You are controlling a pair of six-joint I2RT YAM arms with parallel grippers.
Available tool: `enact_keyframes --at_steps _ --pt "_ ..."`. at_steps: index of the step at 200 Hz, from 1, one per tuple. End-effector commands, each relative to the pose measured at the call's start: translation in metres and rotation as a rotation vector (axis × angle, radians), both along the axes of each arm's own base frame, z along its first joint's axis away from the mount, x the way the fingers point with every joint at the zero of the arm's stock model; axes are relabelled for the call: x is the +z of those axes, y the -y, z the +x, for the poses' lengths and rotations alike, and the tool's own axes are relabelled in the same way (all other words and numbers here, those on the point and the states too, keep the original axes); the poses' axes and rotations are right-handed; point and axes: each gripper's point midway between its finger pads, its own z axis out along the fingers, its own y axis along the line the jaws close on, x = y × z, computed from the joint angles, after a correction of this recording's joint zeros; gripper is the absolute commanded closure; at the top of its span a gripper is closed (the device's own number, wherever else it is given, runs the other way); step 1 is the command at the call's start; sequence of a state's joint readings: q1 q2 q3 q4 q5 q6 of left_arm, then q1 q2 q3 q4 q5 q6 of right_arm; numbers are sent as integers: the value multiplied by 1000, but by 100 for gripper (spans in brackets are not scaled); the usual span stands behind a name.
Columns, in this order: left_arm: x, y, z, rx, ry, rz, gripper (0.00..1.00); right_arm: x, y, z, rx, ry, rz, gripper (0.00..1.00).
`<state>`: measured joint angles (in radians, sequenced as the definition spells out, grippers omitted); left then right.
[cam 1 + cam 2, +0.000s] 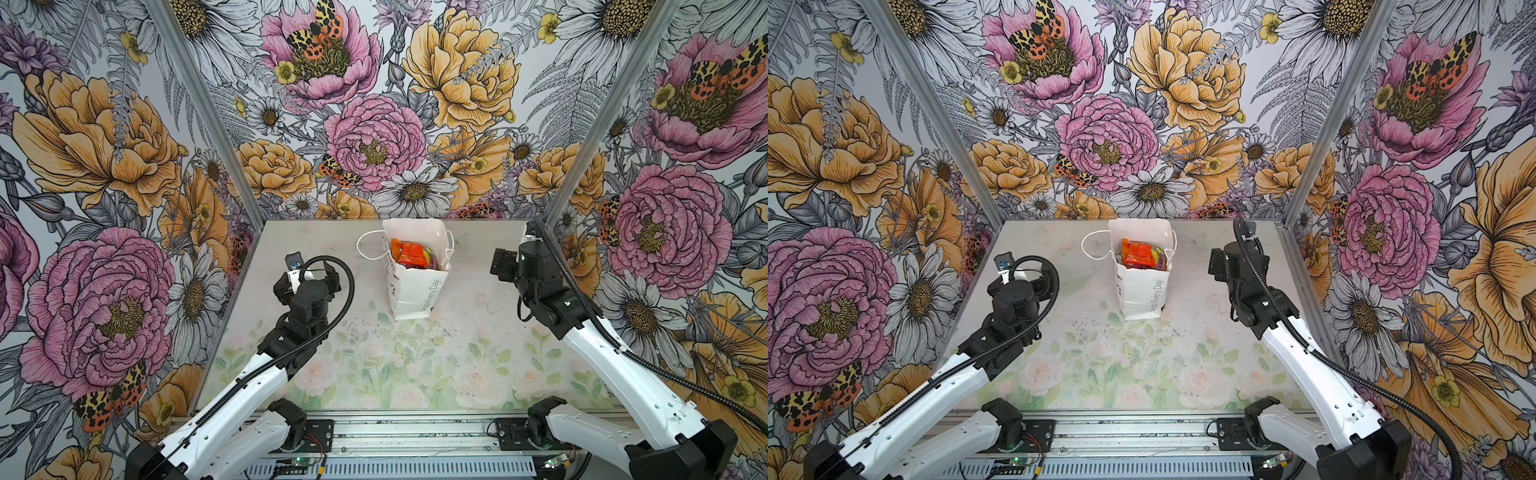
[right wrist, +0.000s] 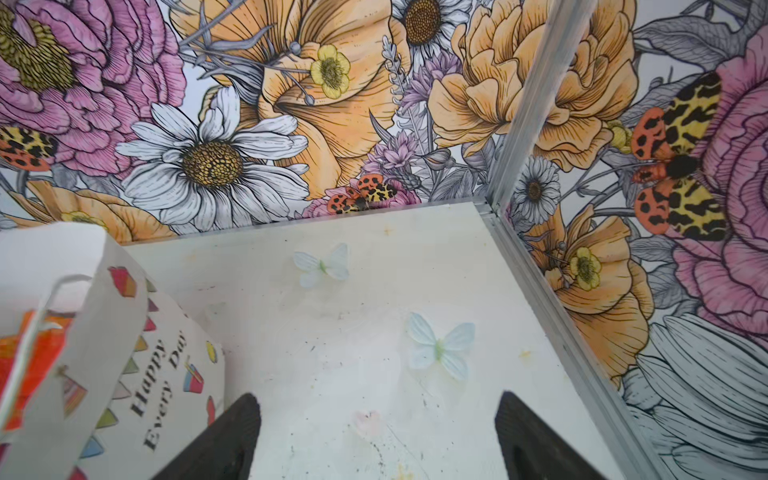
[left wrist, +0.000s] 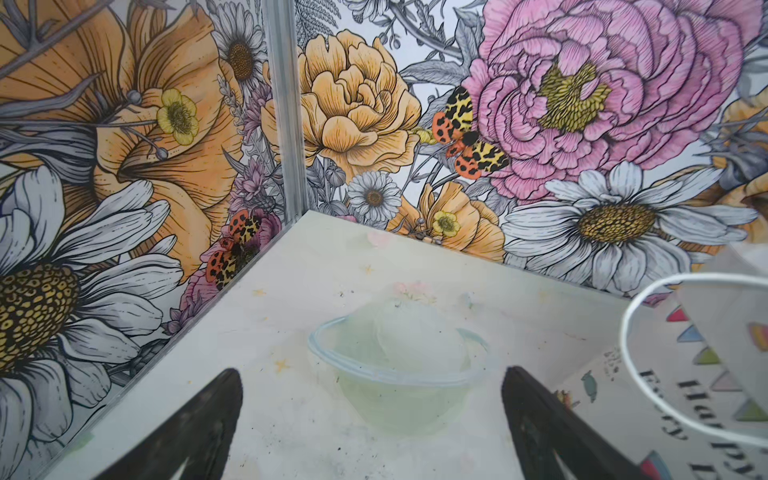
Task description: Place the snacks into the paper bag
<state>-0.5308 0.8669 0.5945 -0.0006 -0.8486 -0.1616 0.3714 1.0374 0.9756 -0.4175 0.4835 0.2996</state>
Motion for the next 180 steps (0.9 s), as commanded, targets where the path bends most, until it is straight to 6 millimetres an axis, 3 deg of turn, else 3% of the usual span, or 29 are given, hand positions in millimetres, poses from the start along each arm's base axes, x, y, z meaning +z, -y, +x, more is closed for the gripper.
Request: enact_keyframes --at_steps 1,50,102,112,123,146,163,172,180 --pt "18 -17 -1 60 146 71 1 5 12 4 -28 140 -86 10" --pt "-48 -39 29 52 -10 131 1 -50 38 9 -147 164 -189 8" --pt "-100 -48 54 16 -23 78 1 -127 32 32 -101 117 -272 5" --pt "-101 -45 58 -14 4 89 1 -139 31 36 -86 107 -293 4" --pt "-102 -35 62 -86 -4 130 1 -141 26 41 -64 112 -327 4" --pt "-104 -35 70 -121 -1 156 1 -148 14 50 43 104 -375 3" --pt "-115 -45 76 -134 34 118 1 -149 14 52 58 141 -391 2" --pt "-131 -55 77 -141 22 69 1 -148 18 51 52 136 -369 1" --pt "-125 -63 80 -123 54 40 1 -148 21 49 59 144 -338 2"
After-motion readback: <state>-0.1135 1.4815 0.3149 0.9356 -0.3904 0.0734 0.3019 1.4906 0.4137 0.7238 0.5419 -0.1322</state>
